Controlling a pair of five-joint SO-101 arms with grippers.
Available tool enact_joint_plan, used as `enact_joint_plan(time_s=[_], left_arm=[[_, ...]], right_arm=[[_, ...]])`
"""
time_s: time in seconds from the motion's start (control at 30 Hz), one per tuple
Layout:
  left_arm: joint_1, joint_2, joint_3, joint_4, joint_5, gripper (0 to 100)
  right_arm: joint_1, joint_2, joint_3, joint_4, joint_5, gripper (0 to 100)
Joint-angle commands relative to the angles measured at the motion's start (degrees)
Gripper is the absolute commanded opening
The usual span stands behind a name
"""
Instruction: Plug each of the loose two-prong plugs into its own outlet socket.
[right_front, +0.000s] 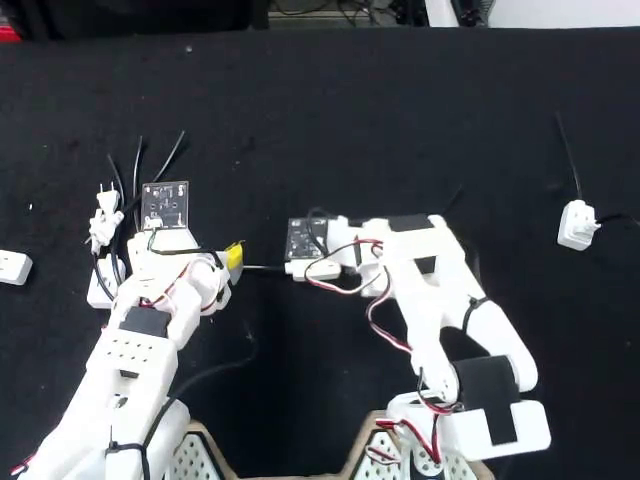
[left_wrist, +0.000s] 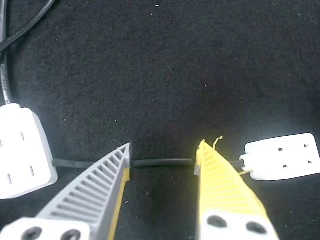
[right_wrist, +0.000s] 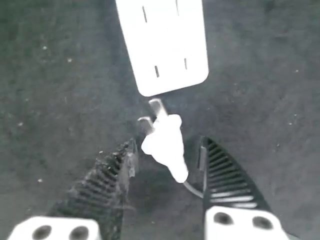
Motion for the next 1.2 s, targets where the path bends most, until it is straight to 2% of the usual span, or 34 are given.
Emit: enact_joint_plan(time_s=[0.0,0.07,0.13,0.27,0.43,0.53,0.6,0.8,0.9,1.07,1.17], left_arm=[[-0.7,-1.1,-0.9,-1.3,-0.5,21],[-0.7,-1.1,-0.9,-1.3,-0.5,21],[-0.7,-1.1,-0.9,-1.3,-0.5,21],[-0.7,-1.1,-0.9,-1.3,-0.5,21],[-0.7,-1.1,-0.9,-1.3,-0.5,21],[-0.6,-1.1,-0.9,-1.3,-0.5,21],[-0.6,-1.1,-0.9,-1.3,-0.4,21],[-0.6,-1.1,-0.7,-1.3,-0.5,21],[-0.6,-1.1,-0.7,-1.3,-0.5,21],[-0.6,-1.1,-0.8,-1.3,-0.5,21],[-0.6,-1.1,-0.9,-1.3,-0.5,21]], right_arm=[[-0.6,0.0,0.1,-3.5,0.4,11.9],[-0.6,0.0,0.0,-3.5,0.4,0.5],[0.4,-0.6,0.0,-2.8,-0.7,3.1],[3.6,-4.6,-4.9,5.1,-8.2,0.9],[6.7,-13.8,-13.8,24.7,-30.3,1.0],[8.4,-15.1,-14.7,31.9,-38.4,1.0],[9.4,-13.3,-11.3,29.9,-39.6,1.1],[11.3,-6.8,0.4,8.5,-39.8,1.2],[10.8,-5.1,1.4,7.0,-39.6,4.0],[11.3,-3.9,2.2,7.0,-36.7,17.8],[11.4,-4.4,3.7,7.0,-33.8,17.9]])
